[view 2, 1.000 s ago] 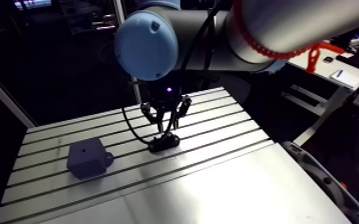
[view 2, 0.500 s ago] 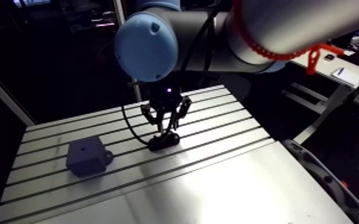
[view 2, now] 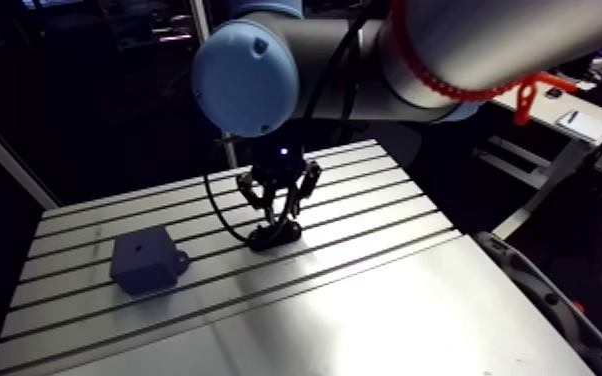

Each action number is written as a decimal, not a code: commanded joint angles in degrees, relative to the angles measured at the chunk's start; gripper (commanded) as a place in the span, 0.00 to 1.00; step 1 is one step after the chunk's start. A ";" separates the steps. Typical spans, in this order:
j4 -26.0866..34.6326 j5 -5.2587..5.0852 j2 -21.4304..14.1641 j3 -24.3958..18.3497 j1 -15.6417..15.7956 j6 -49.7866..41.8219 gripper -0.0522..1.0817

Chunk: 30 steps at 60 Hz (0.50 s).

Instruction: Pick up the M10 bolt and insert it into the hole until fully seated.

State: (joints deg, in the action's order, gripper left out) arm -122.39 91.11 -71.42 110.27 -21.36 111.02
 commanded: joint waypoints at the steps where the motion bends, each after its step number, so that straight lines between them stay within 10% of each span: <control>1: 0.00 0.08 0.01 0.08 0.00 0.03 0.51; 30: 0.00 -0.01 0.18 0.08 0.09 -0.06 0.52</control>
State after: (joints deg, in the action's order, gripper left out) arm -122.40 91.12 -71.39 110.34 -21.35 110.97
